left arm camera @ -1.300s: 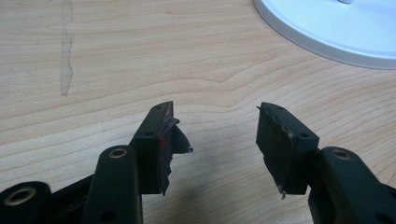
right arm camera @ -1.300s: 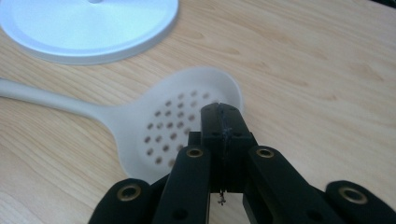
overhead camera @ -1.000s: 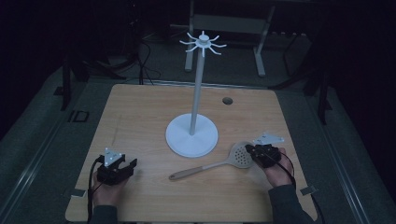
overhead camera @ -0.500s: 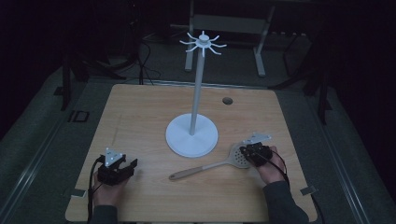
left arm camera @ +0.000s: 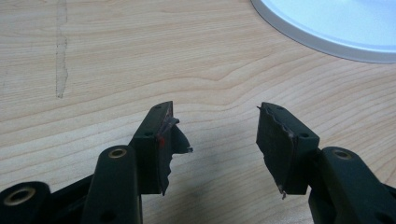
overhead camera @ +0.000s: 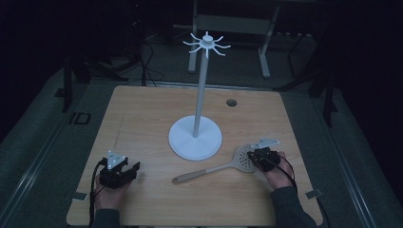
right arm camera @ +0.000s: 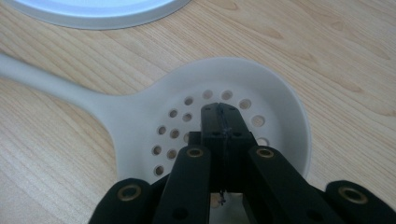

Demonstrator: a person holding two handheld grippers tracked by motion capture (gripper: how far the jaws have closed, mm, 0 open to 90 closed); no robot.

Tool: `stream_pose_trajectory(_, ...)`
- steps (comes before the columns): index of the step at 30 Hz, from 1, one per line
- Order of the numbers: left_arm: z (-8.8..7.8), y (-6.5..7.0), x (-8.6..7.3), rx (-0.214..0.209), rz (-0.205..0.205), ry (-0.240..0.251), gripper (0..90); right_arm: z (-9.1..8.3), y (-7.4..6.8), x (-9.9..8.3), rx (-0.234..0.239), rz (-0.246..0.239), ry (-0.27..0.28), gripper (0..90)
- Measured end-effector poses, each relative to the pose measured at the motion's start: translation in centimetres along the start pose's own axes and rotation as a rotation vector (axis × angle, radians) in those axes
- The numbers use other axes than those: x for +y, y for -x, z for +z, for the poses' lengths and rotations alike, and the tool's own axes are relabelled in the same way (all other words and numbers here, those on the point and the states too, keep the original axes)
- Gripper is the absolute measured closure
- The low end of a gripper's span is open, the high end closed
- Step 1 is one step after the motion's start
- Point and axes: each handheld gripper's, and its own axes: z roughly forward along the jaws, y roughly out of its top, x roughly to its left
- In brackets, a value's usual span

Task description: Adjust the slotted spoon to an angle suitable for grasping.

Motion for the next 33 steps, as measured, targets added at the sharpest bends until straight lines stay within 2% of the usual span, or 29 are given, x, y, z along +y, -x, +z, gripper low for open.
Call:
stream_pose_trajectory(22,0.2,0.0,0.0,0.000,0.004,-0.009,46.7,-0.7,-0.4,-1.2,0.002,0.004,0.001,90.0)
stream_pose_trajectory(29,0.2,0.0,0.0,-0.001,0.005,-0.010,46.7,-0.9,-0.6,-1.6,0.016,0.013,0.009,89.8)
stream_pose_trajectory(33,0.2,0.1,0.0,-0.001,0.005,-0.012,46.7,-1.2,-0.9,-1.6,0.037,0.000,0.003,79.7)
